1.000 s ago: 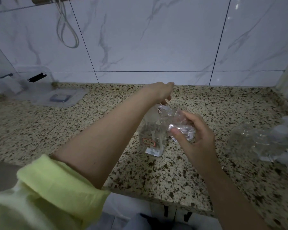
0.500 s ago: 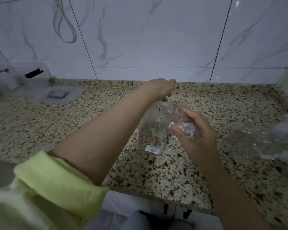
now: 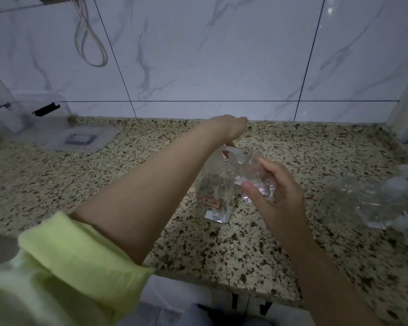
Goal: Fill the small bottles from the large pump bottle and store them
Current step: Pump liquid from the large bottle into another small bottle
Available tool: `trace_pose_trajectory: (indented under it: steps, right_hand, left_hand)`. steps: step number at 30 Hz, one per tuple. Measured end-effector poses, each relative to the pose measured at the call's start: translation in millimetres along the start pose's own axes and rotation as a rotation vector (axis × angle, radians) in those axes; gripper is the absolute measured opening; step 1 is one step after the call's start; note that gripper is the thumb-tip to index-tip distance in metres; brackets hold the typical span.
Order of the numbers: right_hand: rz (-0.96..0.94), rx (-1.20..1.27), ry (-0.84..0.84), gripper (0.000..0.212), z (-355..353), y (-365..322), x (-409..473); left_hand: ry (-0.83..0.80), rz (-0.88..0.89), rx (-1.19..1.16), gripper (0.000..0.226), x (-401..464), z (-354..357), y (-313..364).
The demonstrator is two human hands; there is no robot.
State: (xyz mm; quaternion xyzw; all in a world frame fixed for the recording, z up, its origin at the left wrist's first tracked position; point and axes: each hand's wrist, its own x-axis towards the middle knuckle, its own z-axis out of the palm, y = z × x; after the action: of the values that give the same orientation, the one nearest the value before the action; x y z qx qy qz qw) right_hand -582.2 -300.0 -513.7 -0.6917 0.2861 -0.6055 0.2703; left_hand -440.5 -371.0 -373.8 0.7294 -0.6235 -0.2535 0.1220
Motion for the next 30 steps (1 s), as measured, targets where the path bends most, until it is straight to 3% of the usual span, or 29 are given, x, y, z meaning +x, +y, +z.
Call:
trace_pose_trajectory:
  steps: [13,22,26,30]
  right_hand:
    - [0.050,-0.001,-0.019,0.053,-0.5,1.4,-1.3]
    - [0.087,0.029,-0.014,0.049,2.5,-2.6,-1.8]
    - [0.092,0.035,-0.020,0.048,3.2,-3.1,-2.0]
    - [0.082,0.045,0.010,0.048,3.2,-3.2,-2.7]
  left_hand:
    - [0.002,-0.006,-0.014,0.060,2.4,1.8,-5.7]
    - [-0.057,0.007,-0.202,0.055,1.5,2.0,-7.2]
    - [-0.049,0.002,-0.094,0.056,-1.7,0.8,-2.9]
    - [-0.038,0.013,-0.159,0.057,-1.8,-4.1,-2.4]
